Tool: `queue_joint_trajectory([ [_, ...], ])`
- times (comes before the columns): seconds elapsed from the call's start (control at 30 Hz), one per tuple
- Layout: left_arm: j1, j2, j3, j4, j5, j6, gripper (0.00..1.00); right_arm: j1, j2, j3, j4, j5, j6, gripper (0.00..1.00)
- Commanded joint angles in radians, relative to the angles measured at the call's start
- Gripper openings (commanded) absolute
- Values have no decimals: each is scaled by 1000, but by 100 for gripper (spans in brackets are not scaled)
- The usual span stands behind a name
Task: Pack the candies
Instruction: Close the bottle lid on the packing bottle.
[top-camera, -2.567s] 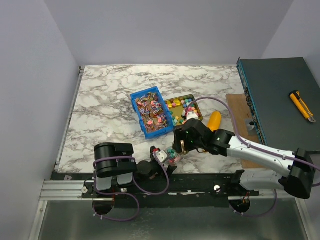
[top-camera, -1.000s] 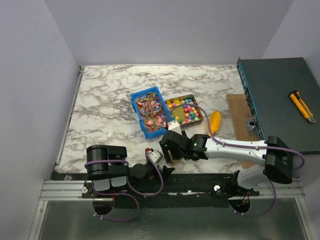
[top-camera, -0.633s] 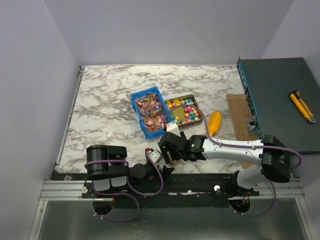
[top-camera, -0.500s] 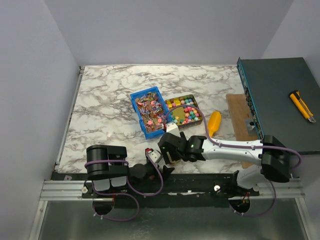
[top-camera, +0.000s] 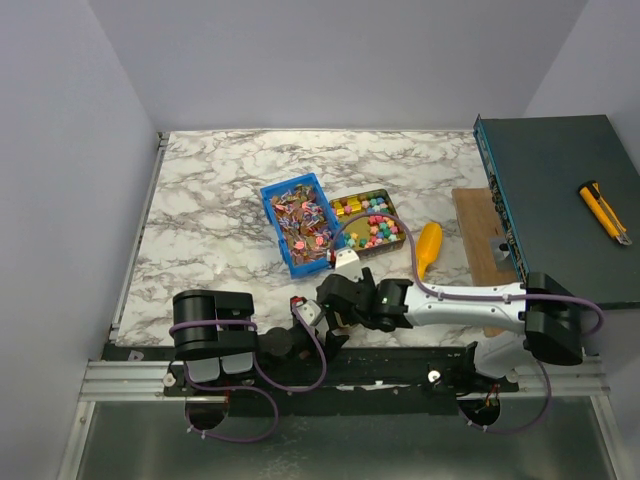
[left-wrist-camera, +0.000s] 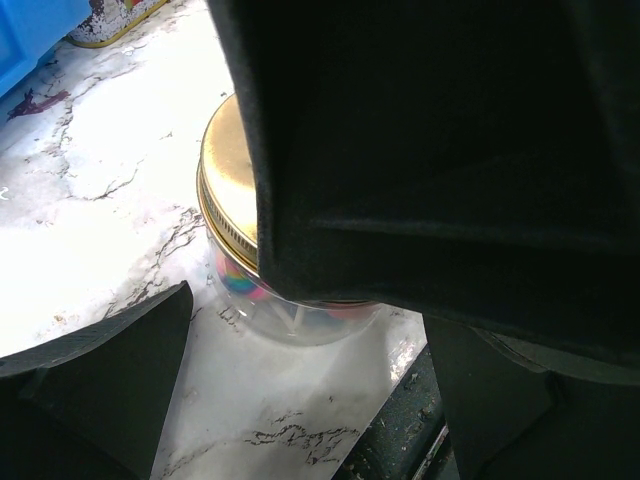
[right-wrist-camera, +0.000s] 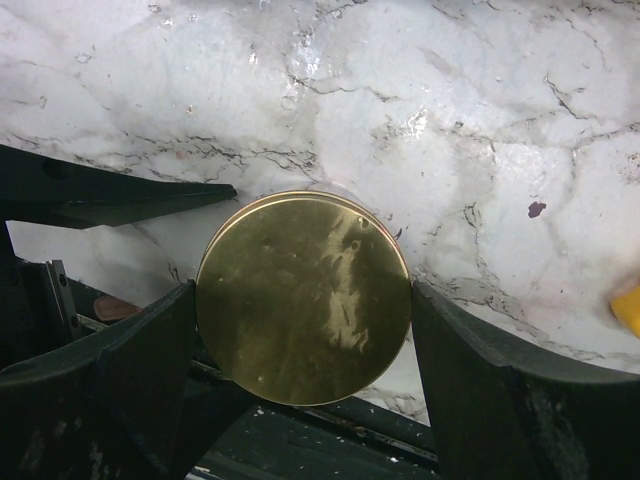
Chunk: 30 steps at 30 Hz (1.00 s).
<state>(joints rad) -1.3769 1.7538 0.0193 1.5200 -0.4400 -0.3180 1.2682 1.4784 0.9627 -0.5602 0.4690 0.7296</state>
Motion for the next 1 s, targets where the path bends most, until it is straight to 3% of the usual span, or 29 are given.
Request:
queue_joint_trajectory([
  [0.0, -8, -18, -55, 78, -29, -21, 99, 23, -6, -60, 6, 32, 44, 64],
  [0.4, -8, -35, -65, 78, -76, -45, 99, 42, -9, -147, 55, 70, 130, 63],
  [0.97, -7, -28, -66, 78, -76, -49, 99, 42, -29, -118, 32, 81, 139, 84],
])
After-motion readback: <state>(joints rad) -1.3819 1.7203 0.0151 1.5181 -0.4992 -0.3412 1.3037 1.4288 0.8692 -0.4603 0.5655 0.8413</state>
